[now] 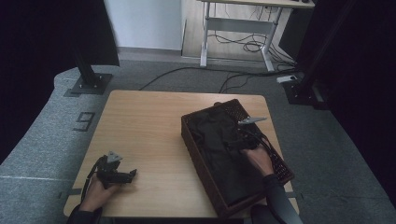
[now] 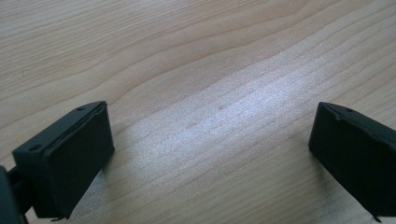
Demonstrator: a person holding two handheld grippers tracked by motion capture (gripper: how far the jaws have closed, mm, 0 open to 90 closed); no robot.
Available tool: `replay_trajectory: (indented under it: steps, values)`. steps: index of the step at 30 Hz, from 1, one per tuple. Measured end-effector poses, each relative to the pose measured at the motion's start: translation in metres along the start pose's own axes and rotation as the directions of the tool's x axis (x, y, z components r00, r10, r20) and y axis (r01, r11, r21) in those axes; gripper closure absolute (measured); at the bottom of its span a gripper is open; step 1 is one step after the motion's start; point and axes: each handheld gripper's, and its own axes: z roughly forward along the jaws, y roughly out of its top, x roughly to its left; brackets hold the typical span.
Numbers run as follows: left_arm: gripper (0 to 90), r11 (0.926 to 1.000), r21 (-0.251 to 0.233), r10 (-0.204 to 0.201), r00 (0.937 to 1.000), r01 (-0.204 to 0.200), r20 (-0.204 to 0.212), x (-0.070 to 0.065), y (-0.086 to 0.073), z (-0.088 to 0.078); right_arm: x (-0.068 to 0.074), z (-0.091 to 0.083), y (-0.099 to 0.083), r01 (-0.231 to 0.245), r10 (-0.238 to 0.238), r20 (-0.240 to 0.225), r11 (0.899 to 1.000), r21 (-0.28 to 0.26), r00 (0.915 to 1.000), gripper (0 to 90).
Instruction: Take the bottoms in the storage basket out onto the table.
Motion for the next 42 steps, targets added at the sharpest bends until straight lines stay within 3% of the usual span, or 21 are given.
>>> replay_trajectory:
  steps: [12,17,21,22,25,28,30,34,38,40,41,42]
  values:
    - [0.0,1.0,0.0,0.0,1.0,0.0,0.0,0.0,0.0,0.0,-0.012,0.055,0.011,0.005,-0.006,0.023,0.997,0.081,0.9997,0.0]
    - [0.0,1.0,0.0,0.0,1.0,0.0,0.0,0.0,0.0,0.0,-0.018,0.067,0.008,-0.009,0.009,0.005,0.994,0.113,1.0,0.0]
    - [0.0,1.0,0.0,0.0,1.0,0.0,0.0,0.0,0.0,0.0,-0.02,0.073,0.004,-0.03,0.035,-0.032,0.992,0.126,0.9989,0.0]
    - [0.0,1.0,0.0,0.0,1.0,0.0,0.0,0.0,0.0,0.0,-0.019,0.076,0.001,-0.044,0.054,-0.068,0.989,0.14,0.9963,0.0]
    - [0.0,1.0,0.0,0.0,1.0,0.0,0.0,0.0,0.0,0.0,-0.016,0.078,0.0,-0.041,0.055,-0.091,0.988,0.147,0.9944,0.0]
    - [0.0,1.0,0.0,0.0,1.0,0.0,0.0,0.0,0.0,0.0,-0.002,0.082,0.004,-0.024,0.047,-0.147,0.987,0.157,0.9881,0.0]
    - [0.0,1.0,0.0,0.0,1.0,0.0,0.0,0.0,0.0,0.0,0.003,0.083,0.005,-0.01,0.035,-0.152,0.986,0.165,0.9878,0.0]
    - [0.0,1.0,0.0,0.0,1.0,0.0,0.0,0.0,0.0,0.0,0.028,0.091,0.011,0.077,-0.055,-0.112,0.976,0.203,0.9922,0.0]
    - [0.0,1.0,0.0,0.0,1.0,0.0,0.0,0.0,0.0,0.0,0.035,0.095,0.01,0.098,-0.082,-0.08,0.972,0.215,0.9934,0.0]
    - [0.0,1.0,0.001,0.001,1.0,-0.001,0.0,0.0,0.0,0.0,0.039,0.098,0.008,0.127,-0.121,-0.038,0.964,0.235,0.9919,0.0]
    - [0.0,1.0,0.001,0.001,1.0,-0.001,0.0,0.0,0.0,0.0,0.039,0.1,0.004,0.154,-0.16,0.002,0.954,0.257,0.9871,0.0]
    - [0.0,1.0,0.0,0.001,1.0,-0.001,0.0,0.0,0.0,0.0,0.038,0.1,0.003,0.155,-0.163,0.011,0.952,0.266,0.9865,0.0]
